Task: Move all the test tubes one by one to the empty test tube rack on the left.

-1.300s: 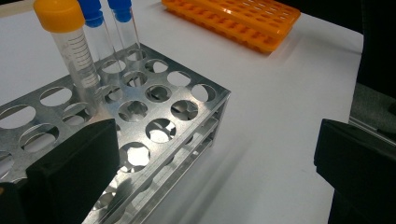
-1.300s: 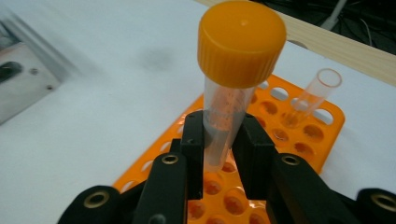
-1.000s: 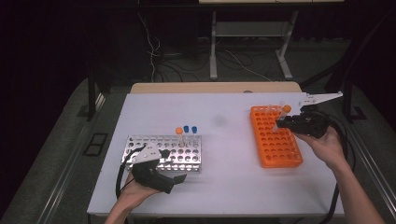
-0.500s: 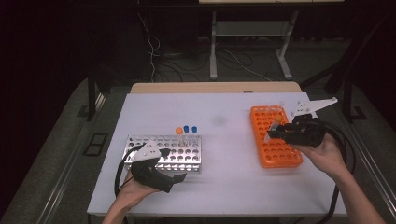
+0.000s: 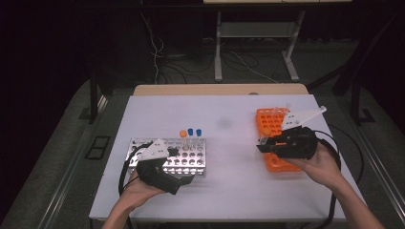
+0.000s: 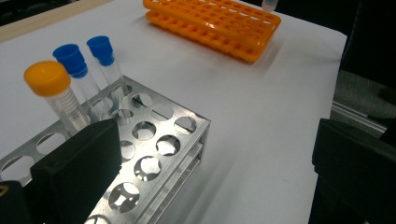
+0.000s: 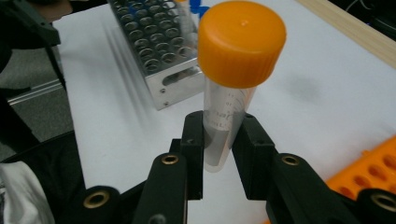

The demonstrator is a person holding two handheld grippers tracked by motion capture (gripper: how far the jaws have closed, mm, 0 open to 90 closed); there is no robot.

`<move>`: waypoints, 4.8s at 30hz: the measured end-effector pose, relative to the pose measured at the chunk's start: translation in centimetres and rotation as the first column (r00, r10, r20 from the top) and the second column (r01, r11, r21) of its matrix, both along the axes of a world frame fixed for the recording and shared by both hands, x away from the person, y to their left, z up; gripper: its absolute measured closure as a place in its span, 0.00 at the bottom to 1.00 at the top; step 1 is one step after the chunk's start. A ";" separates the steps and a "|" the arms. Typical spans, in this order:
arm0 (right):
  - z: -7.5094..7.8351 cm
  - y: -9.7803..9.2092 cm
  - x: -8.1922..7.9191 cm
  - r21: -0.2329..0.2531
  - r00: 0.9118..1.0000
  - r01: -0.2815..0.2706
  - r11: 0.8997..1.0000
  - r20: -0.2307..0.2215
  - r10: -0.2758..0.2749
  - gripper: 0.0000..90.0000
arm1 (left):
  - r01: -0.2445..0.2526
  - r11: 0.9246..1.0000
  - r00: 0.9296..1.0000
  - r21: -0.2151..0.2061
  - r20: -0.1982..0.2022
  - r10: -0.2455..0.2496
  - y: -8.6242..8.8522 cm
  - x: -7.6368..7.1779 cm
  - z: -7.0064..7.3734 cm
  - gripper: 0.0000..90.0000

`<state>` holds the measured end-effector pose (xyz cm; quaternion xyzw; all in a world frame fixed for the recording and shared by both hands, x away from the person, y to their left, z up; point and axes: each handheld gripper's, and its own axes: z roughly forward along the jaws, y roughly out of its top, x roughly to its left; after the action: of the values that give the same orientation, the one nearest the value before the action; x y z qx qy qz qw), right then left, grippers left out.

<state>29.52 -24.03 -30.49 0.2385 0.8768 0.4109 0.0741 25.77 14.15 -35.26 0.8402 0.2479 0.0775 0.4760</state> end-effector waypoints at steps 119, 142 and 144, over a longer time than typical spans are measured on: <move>-7.2 -1.3 -4.6 0.156 0.986 0.130 0.979 -0.121 -0.112 0.00 | 0.000 0.985 0.999 0.174 -0.038 0.007 3.7 10.6 6.2 0.77; -6.5 -2.7 -0.3 0.141 0.976 0.195 0.971 -0.122 -0.179 0.00 | 0.019 0.988 0.993 0.154 -0.121 0.000 3.4 11.6 2.8 0.70; -6.4 -2.8 0.1 0.137 0.975 0.202 0.970 -0.123 -0.185 0.00 | 0.017 0.991 0.992 0.136 -0.127 0.000 3.5 11.5 2.9 0.66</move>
<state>29.66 -26.86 -36.89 0.3499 0.8189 0.4524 0.0477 37.27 17.68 -32.39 0.8752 0.2681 0.0390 0.4008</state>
